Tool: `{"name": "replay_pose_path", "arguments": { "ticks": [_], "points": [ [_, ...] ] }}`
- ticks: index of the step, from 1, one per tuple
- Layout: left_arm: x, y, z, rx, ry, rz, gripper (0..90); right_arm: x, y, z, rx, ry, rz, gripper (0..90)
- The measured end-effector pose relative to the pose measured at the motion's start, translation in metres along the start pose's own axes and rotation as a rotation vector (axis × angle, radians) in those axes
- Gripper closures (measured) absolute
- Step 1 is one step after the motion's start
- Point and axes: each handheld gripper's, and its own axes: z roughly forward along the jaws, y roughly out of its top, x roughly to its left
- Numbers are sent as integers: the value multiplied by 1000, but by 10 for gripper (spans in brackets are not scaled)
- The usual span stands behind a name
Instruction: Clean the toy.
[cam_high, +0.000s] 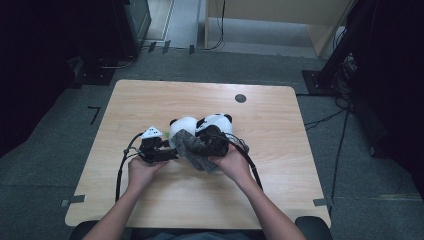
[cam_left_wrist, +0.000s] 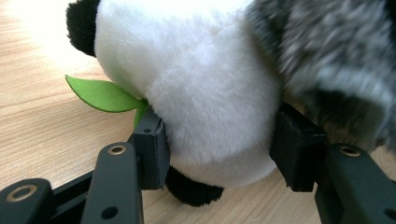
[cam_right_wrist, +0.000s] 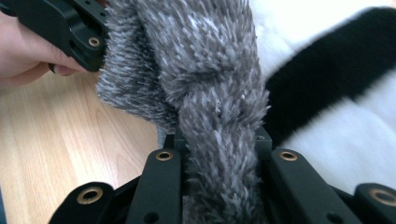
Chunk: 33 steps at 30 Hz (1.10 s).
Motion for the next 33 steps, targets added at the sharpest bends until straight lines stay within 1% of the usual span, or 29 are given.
{"name": "replay_pose_path", "arguments": {
  "ticks": [4, 8, 12, 17, 22, 25, 29, 31, 33],
  "points": [
    [0, 0, 0, 2, -2, 0, 446, -3, -7, -12, -2, -7, 9, 739],
    [0, 0, 0, 1, -5, -4, 447, -10, -19, -30, -14, -18, 19, 738],
    [0, 0, 0, -1, -7, -7, 448, -21, -35, -52, -25, -38, 55, 736],
    [0, 1, 0, 5, -6, -3, 452, -35, -55, -71, -47, -65, 100, 726],
    [1, 0, 0, 6, -7, 1, 452, -46, -67, -83, -54, -98, 137, 732],
    [1, 0, -1, 7, -10, 5, 452, -50, -72, -86, -54, -99, 156, 740],
    [1, 0, -1, 7, -11, 4, 452, -50, -72, -87, -55, -102, 148, 740],
    [2, 0, -1, 7, -11, 4, 452, -49, -72, -88, -53, -95, 146, 743],
    [2, 0, -1, 8, -12, 5, 453, -46, -71, -89, -52, -82, 128, 745]
  ]
}}
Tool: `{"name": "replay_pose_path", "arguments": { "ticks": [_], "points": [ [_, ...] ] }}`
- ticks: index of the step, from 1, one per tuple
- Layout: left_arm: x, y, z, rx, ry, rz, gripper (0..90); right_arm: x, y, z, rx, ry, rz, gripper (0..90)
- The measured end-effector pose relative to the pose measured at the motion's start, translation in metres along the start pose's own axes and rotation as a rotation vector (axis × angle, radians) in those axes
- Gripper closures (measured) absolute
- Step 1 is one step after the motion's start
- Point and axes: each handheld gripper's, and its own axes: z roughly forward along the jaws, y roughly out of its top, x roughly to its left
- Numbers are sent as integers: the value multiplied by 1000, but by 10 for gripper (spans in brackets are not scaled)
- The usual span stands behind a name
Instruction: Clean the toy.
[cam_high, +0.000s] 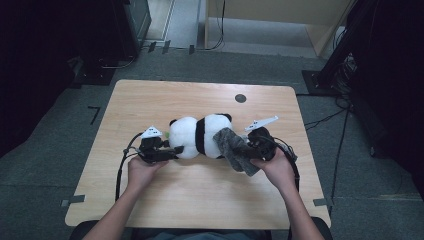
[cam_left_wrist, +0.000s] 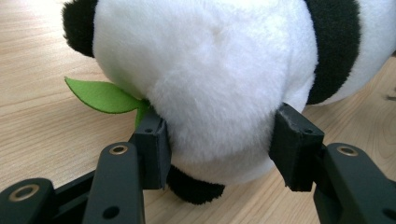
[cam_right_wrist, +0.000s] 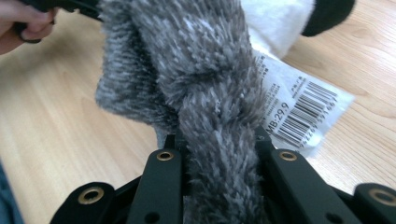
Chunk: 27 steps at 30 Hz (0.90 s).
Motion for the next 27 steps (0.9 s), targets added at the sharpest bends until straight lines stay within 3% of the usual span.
{"name": "replay_pose_path", "arguments": {
  "ticks": [5, 9, 15, 21, 27],
  "points": [
    [0, 0, 0, 0, -1, -3, 453, 18, 5, 4, 12, 52, -64, 747],
    [0, 1, 0, 3, -2, -4, 454, 39, 10, 24, 68, 96, -143, 747],
    [1, 2, 0, 5, -7, -7, 454, 60, 19, 58, 144, 148, -213, 747],
    [1, 2, 0, 7, -9, -8, 456, 70, 33, 92, 146, 183, -263, 743],
    [1, 2, 0, 3, -11, -16, 460, 78, 45, 123, 161, 169, -289, 744]
  ]
}}
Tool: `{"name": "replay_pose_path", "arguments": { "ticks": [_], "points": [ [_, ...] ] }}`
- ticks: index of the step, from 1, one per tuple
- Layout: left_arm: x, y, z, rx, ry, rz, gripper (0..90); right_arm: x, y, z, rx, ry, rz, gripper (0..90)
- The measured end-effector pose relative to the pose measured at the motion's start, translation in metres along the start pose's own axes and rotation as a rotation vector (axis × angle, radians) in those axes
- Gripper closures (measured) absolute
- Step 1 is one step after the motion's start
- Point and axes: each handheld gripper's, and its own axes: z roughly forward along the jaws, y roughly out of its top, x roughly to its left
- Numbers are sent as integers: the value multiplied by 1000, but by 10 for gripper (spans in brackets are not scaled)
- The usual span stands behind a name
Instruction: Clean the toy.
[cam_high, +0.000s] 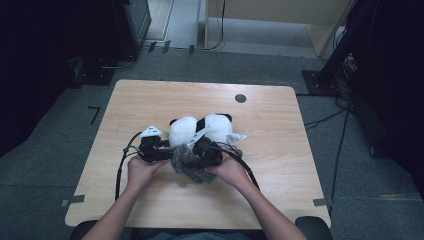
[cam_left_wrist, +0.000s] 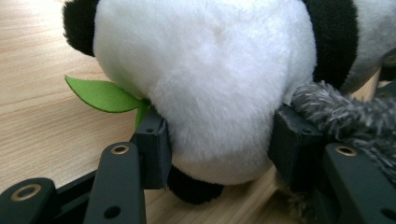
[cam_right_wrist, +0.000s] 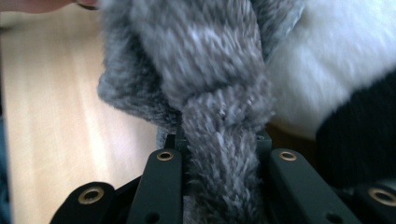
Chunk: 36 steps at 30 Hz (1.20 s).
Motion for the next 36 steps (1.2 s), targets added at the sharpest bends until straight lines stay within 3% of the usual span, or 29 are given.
{"name": "replay_pose_path", "arguments": {
  "ticks": [4, 12, 19, 32, 36],
  "points": [
    [1, 0, 0, 1, 1, -5, 462, -5, 4, 7, -6, -26, 14, 745],
    [0, 0, 0, 3, 2, 1, 464, -5, -2, 2, -10, -86, -31, 740],
    [0, 0, 0, 3, 0, 2, 464, -8, -17, -16, -19, -121, 24, 743],
    [0, 0, 0, 10, -3, 1, 479, -25, -57, -55, -33, -136, 114, 731],
    [1, 0, 0, 10, -2, 1, 481, -32, -74, -72, -32, -175, 128, 716]
  ]
}}
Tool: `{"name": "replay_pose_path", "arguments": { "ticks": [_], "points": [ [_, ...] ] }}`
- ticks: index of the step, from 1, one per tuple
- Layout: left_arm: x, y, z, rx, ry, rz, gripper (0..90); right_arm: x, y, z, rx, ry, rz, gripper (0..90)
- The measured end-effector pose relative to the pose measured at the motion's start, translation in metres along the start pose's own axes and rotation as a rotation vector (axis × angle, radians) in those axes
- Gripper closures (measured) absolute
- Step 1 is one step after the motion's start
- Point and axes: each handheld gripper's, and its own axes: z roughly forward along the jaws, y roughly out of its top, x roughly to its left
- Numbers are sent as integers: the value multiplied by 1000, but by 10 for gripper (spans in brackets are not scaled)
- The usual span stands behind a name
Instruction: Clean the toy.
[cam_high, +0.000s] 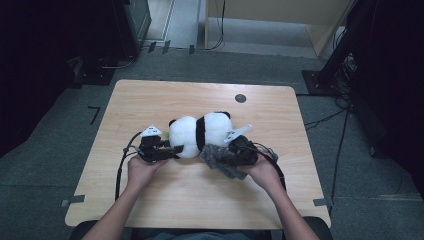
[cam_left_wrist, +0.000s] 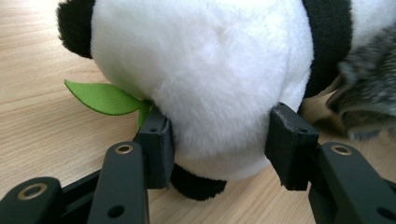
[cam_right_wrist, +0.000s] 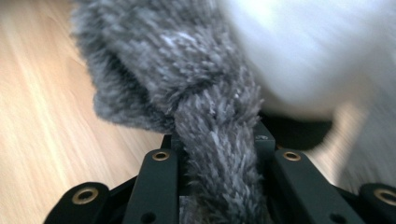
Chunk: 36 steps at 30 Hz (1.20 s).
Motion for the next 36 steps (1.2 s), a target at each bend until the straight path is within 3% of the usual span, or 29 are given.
{"name": "replay_pose_path", "arguments": {
  "ticks": [6, 10, 13, 16, 22, 26, 30, 33, 36],
  "points": [
    [0, 0, 0, 1, 0, 1, 482, -20, -20, -14, -8, -33, 61, 731],
    [1, 0, 0, 1, -3, 1, 483, -32, -25, -17, -11, -20, 121, 747],
    [1, 0, 0, 1, -4, 1, 483, -35, -27, -20, -15, -23, 119, 752],
    [1, 0, 0, 2, -3, -1, 485, -31, -26, -22, -17, -8, 89, 753],
    [1, 0, 0, 4, -5, -3, 486, -10, -14, -24, -86, 84, 18, 753],
    [1, 0, 0, 5, -7, -4, 487, 7, 5, -10, -96, 128, -21, 753],
    [2, 0, 0, 5, -10, -7, 488, 20, 24, 7, -71, 152, -68, 753],
    [1, 0, -1, 6, -7, -5, 488, 28, 38, 20, -61, 196, -89, 752],
    [1, 0, -1, 6, -8, -5, 488, 35, 51, 31, -52, 197, -122, 752]
  ]
}}
